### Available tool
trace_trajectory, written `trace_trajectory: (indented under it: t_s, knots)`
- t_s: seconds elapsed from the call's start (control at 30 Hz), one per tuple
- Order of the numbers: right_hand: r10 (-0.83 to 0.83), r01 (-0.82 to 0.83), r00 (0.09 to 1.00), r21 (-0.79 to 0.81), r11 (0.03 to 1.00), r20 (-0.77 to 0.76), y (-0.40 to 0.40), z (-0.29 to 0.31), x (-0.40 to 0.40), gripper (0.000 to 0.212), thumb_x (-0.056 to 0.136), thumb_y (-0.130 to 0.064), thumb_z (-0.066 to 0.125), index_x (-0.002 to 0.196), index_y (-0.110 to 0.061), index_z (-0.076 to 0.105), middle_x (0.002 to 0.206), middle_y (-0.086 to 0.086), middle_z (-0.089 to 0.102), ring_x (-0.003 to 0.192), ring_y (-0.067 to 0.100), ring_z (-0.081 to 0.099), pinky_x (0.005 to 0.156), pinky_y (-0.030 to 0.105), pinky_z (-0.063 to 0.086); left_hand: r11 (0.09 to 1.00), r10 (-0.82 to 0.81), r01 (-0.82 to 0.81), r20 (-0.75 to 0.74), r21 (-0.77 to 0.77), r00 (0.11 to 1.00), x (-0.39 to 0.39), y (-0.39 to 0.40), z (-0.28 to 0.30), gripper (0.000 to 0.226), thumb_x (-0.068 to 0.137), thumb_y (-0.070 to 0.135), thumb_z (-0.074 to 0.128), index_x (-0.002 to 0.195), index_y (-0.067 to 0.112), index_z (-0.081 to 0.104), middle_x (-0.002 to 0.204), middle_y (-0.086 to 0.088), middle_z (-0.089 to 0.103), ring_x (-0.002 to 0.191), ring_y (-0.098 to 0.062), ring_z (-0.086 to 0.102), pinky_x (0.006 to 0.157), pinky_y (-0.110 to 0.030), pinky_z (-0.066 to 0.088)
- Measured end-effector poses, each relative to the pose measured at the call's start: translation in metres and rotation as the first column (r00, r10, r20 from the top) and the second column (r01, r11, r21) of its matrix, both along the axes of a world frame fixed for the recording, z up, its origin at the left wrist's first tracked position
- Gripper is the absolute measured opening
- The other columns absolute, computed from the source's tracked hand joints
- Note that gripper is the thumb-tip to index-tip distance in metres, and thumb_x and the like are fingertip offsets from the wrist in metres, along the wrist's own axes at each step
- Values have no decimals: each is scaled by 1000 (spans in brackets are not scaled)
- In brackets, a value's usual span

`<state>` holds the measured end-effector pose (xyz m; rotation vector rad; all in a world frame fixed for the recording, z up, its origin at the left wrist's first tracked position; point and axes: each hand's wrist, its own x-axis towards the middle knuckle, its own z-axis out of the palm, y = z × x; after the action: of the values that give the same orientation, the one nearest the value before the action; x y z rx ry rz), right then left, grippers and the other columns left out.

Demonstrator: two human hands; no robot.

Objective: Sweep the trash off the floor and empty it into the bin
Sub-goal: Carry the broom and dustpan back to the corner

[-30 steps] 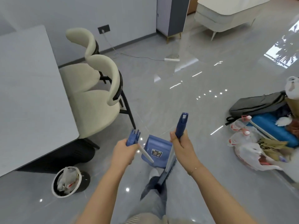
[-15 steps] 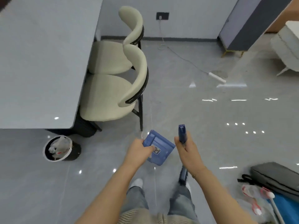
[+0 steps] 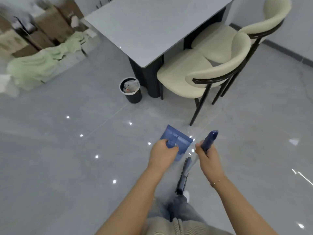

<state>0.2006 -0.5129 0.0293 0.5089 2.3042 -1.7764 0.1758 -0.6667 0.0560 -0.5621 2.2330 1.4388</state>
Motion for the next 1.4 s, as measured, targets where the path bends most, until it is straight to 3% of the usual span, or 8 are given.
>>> trace_trajectory:
  t_s: [0.17, 0.37, 0.5, 0.7, 0.8, 1.1, 1.27, 1.4]
  knots:
    - [112, -112, 994, 3, 994, 11, 14, -1, 23, 24, 98, -22, 46, 81, -5, 42, 73, 6, 38, 65, 13, 35, 58, 23, 32, 997, 77, -77, 19, 14, 997, 34, 2, 4, 13, 77, 4, 52, 66, 8, 48, 57, -2, 39, 52, -15, 35, 48, -23, 28]
    - [116, -116, 993, 82, 990, 12, 71, 17, 40, 15, 98, -21, 48, 92, -7, 51, 81, 7, 56, 74, 14, 52, 67, 22, 42, 1000, -23, 23, 28, -5, 999, 56, 44, 1, 25, 80, 4, 54, 58, 11, 43, 52, 4, 43, 50, -10, 41, 43, -16, 29]
    - [97, -96, 995, 90, 991, -11, 139, 19, 37, 10, 97, -19, 47, 92, -11, 50, 82, 8, 57, 75, 17, 52, 71, 28, 46, 1000, -21, 21, 30, 8, 999, 53, 124, 3, 33, 79, 4, 56, 54, 14, 38, 49, 4, 38, 46, -9, 37, 39, -15, 26]
    - [23, -23, 1000, 41, 999, 6, 280, 20, 2, 5, 98, -17, 47, 100, -14, 49, 84, 5, 58, 80, 18, 55, 66, 18, 43, 999, 36, -37, 50, 11, 998, 13, 260, 6, 21, 73, 11, 60, 60, 12, 43, 52, -2, 38, 48, -17, 34, 50, -26, 27]
    - [-62, 62, 998, 19, 998, 2, 376, 28, -21, 6, 98, -17, 48, 102, -14, 49, 88, 5, 58, 84, 18, 57, 68, 16, 44, 997, 46, -50, 57, 62, 997, -18, 353, 9, 21, 63, 18, 60, 57, 14, 41, 49, 0, 38, 45, -15, 34, 50, -26, 26]
    - [-204, 204, 979, 37, 978, -17, 565, 25, -120, 12, 97, -20, 49, 87, -16, 44, 66, -5, 40, 59, 8, 36, 55, 19, 33, 989, -48, 43, 33, 139, 998, -149, 555, 8, 19, 81, 7, 60, 70, 12, 45, 57, -6, 35, 45, -15, 30, 47, -24, 26]
    - [-223, 226, 974, 119, 967, -36, 656, 26, -208, 12, 97, -23, 48, 90, -14, 46, 66, -4, 45, 62, 12, 41, 61, 28, 38, 981, -129, 127, 2, 144, 992, -251, 643, 4, 16, 82, 6, 60, 71, 11, 49, 59, -9, 38, 43, -15, 33, 45, -24, 28]
    - [-255, 259, 966, 129, 957, -47, 724, 41, -291, 7, 96, -18, 50, 90, -16, 49, 73, -5, 51, 68, 10, 48, 65, 21, 42, 961, -233, 231, -9, 154, 972, -348, 715, 9, 21, 80, 7, 62, 66, 10, 47, 53, -6, 42, 42, -13, 37, 47, -25, 30]
